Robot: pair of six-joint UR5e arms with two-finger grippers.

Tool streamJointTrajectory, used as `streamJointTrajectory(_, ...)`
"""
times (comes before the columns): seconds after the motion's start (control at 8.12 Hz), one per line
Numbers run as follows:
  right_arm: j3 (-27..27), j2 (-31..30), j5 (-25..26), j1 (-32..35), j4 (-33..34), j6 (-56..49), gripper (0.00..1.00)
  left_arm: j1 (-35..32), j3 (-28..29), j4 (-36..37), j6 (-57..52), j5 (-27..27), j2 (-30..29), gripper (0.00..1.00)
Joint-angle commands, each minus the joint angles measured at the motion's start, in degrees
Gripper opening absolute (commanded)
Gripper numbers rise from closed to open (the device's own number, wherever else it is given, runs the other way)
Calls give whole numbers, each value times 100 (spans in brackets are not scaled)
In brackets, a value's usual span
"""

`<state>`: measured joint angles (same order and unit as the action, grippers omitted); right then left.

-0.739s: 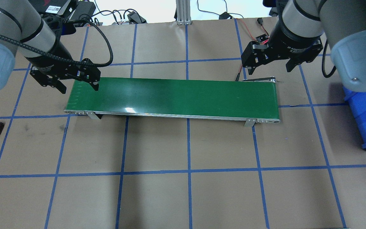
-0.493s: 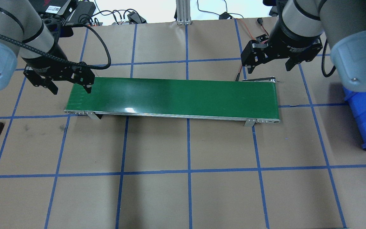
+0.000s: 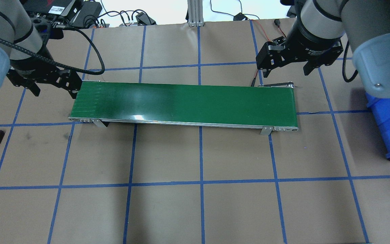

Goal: Move capacitor from left to right
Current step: 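Carry the brown capacitor in the left gripper toward the conveyor's near end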

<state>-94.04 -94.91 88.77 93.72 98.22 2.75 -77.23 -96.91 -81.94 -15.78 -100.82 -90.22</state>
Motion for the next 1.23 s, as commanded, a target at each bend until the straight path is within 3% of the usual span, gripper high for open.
streamJointTrajectory(0.0, -9, 8, 35, -3, -13, -11, 100, 1521, -21, 569, -1764, 44, -362, 100)
streamJointTrajectory(0.25, -53, -10, -44, 6, -31, 24, 100, 2253, -21, 1676, -3057, 333, -1020, 100)
streamJointTrajectory(0.49, -53, -18, -18, -3, -31, 15, 100, 3044, 32, 1996, -3683, 657, -1802, 100)
streamJointTrajectory(1.11, -53, -10, 53, -3, -40, 15, 100, 3442, 23, 2270, -4030, 677, -2798, 100)
